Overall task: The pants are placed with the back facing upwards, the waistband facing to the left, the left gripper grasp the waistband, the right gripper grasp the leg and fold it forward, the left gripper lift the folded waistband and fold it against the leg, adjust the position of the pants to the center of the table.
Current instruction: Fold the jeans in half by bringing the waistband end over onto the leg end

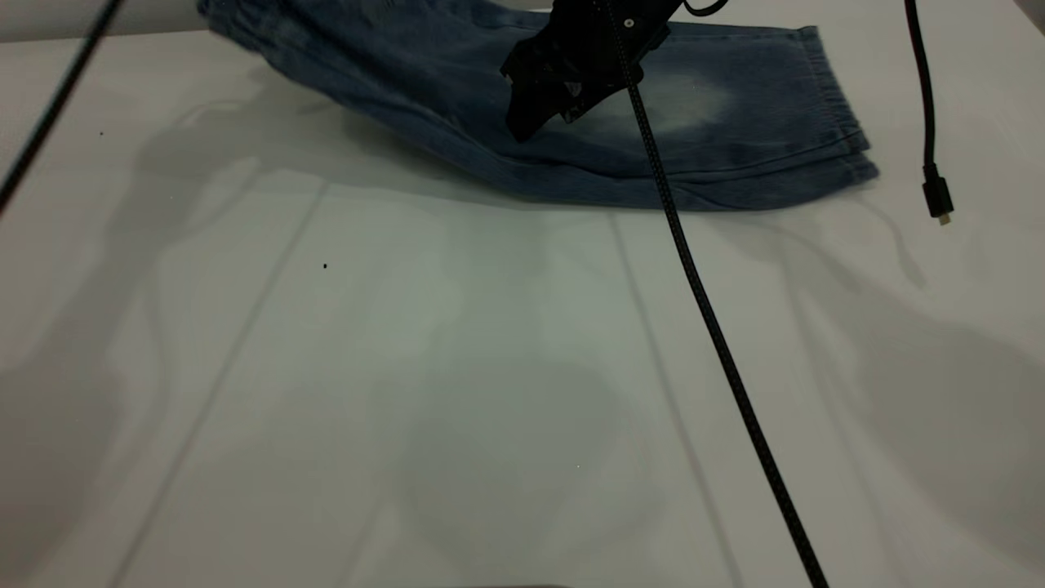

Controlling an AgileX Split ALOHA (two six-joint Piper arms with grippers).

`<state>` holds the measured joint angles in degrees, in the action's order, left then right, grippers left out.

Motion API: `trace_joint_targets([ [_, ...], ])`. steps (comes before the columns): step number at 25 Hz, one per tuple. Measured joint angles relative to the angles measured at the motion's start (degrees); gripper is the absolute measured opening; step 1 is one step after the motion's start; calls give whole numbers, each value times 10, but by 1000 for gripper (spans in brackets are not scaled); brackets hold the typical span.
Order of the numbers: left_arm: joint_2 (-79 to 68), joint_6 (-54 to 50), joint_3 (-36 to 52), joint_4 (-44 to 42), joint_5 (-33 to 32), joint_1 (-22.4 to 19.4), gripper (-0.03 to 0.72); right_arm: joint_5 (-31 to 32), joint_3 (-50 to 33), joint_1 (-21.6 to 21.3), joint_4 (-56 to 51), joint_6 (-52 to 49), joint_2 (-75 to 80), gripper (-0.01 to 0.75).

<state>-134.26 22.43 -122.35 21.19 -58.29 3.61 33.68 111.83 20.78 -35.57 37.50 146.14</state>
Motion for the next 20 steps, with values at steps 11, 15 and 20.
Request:
trace_joint_targets([
  [11, 19, 2, -44, -4, -27, 45, 81, -12, 0, 60, -79, 12, 23, 390],
  [15, 19, 2, -50, -4, -25, 67, 81, -3, 0, 69, -86, 18, 20, 390],
  [20, 19, 3, -52, -4, -18, 78, 81, 40, -1, 48, -75, 21, -37, 390],
])
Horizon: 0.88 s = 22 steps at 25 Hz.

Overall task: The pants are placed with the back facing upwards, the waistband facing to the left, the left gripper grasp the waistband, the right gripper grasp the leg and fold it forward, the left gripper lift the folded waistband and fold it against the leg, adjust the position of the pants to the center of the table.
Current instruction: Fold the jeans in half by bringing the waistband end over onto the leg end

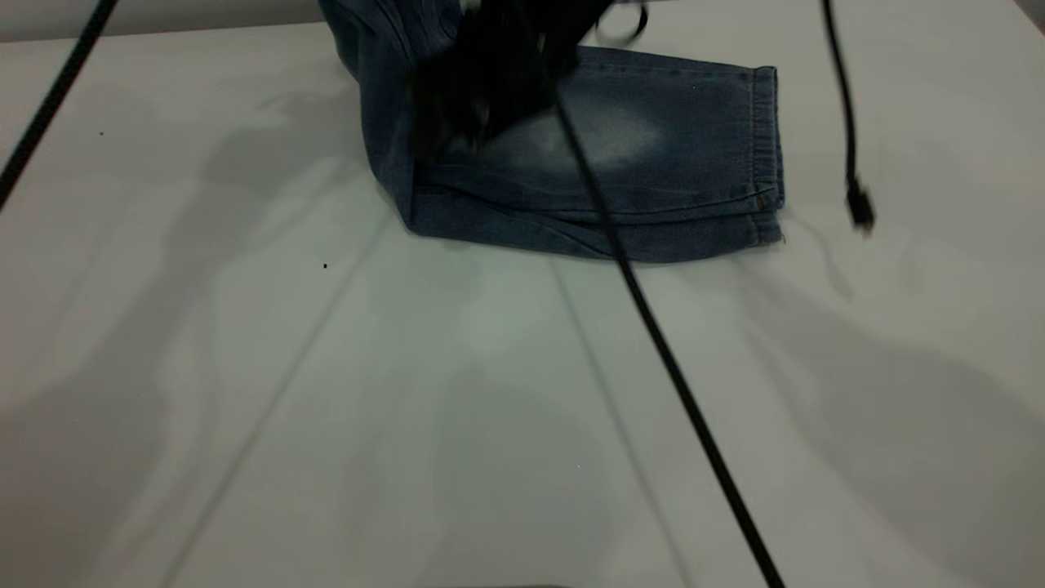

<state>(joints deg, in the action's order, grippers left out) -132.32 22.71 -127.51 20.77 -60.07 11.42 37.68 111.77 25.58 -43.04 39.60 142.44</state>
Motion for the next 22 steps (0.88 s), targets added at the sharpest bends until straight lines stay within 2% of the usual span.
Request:
trace_joint_targets([
  [6, 0, 2, 0, 0, 5, 9, 81, 92, 1, -70, 95, -17, -72, 390],
  [11, 0, 20, 0, 0, 17, 28, 81, 156, 1, -115, 200, -87, -61, 390],
  [22, 0, 48, 0, 0, 36, 91, 81, 160, 1, -119, 224, -130, 20, 390],
])
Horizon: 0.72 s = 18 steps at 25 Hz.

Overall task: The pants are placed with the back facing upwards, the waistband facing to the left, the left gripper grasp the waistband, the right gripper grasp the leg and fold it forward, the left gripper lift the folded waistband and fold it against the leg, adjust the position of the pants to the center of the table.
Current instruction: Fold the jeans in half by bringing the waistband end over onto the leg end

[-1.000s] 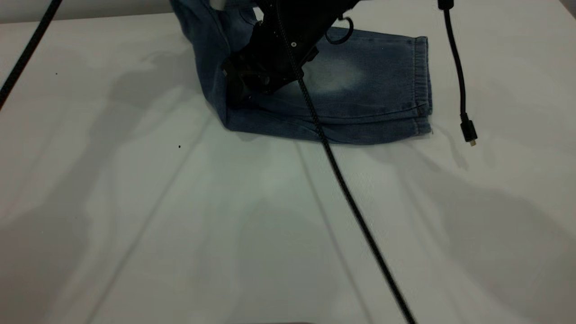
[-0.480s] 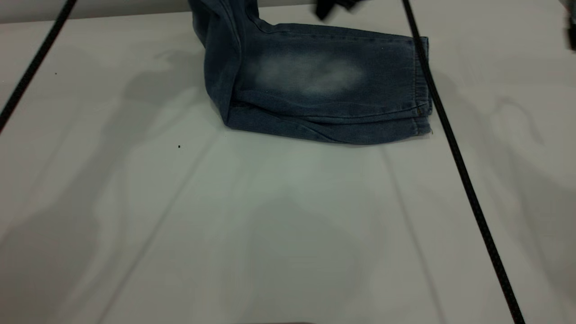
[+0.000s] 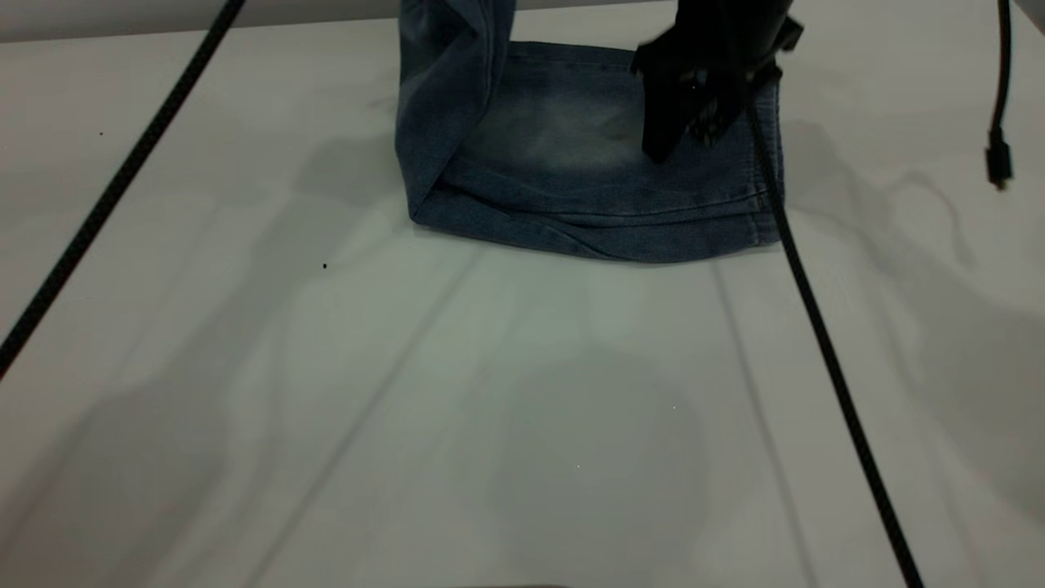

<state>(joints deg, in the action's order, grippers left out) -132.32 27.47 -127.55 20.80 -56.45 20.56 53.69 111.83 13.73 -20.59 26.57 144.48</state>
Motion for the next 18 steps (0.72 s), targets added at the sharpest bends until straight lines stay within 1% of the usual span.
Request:
trace_joint_targets([
  [9, 0, 3, 0, 0, 5, 15, 81, -3, 3, 0, 0, -3, 10, 389],
  [12, 0, 4, 0, 0, 9, 20, 81, 7, 20, -1, 6, -3, 10, 389],
  [15, 0, 4, 0, 0, 12, 23, 81, 38, 61, -8, 20, -3, -2, 389],
  [18, 0, 5, 0, 0, 14, 23, 81, 80, 115, -27, 39, -4, -31, 389],
])
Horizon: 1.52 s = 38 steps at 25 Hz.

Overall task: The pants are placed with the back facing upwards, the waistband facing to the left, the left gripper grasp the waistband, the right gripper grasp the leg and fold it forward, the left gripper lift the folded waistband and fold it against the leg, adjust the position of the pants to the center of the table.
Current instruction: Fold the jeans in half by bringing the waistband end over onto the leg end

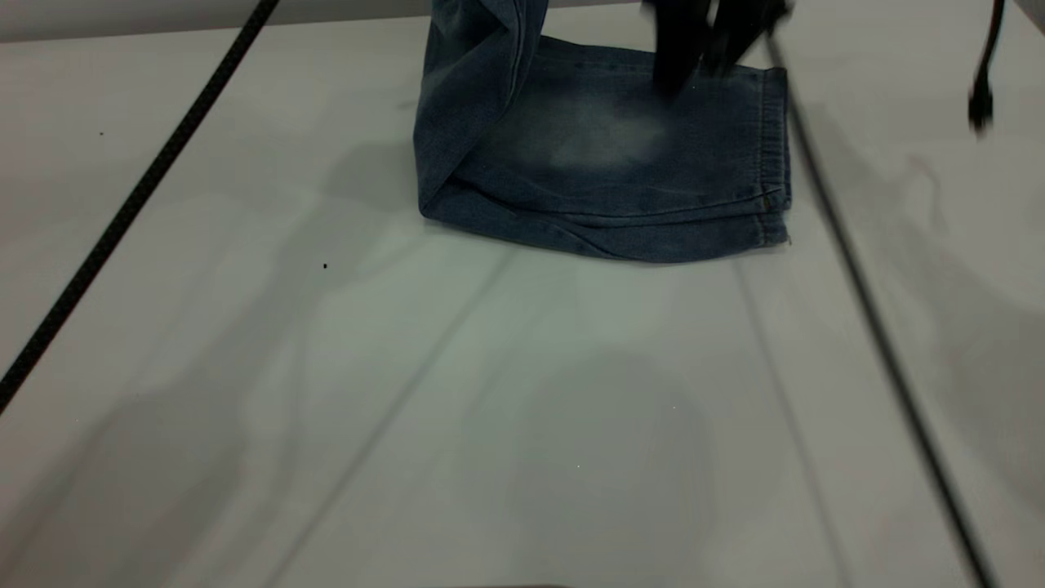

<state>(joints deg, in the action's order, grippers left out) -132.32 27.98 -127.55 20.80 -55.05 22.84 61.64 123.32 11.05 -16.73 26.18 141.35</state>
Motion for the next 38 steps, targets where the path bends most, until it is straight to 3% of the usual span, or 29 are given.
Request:
trace_joint_targets([
  [6, 0, 12, 0, -2, 6, 14, 81, 61, 105, -67, 20, -17, -27, 389],
  [14, -5, 45, 0, 1, 30, 80, 81, 99, 229, -152, -10, -46, -27, 389],
  [23, -91, 48, -2, 4, 130, 136, 98, 104, 261, -170, -90, -56, -49, 389],
  [27, -106, 52, -2, 4, 140, 147, 202, 105, 261, -170, -106, -56, -49, 389],
  [33, -66, 61, -2, -11, 138, 148, 475, 105, 261, -170, -122, -56, -49, 389],
  [38, -33, 70, -4, -133, 44, 148, 533, 105, 261, -170, -127, -56, -49, 389],
])
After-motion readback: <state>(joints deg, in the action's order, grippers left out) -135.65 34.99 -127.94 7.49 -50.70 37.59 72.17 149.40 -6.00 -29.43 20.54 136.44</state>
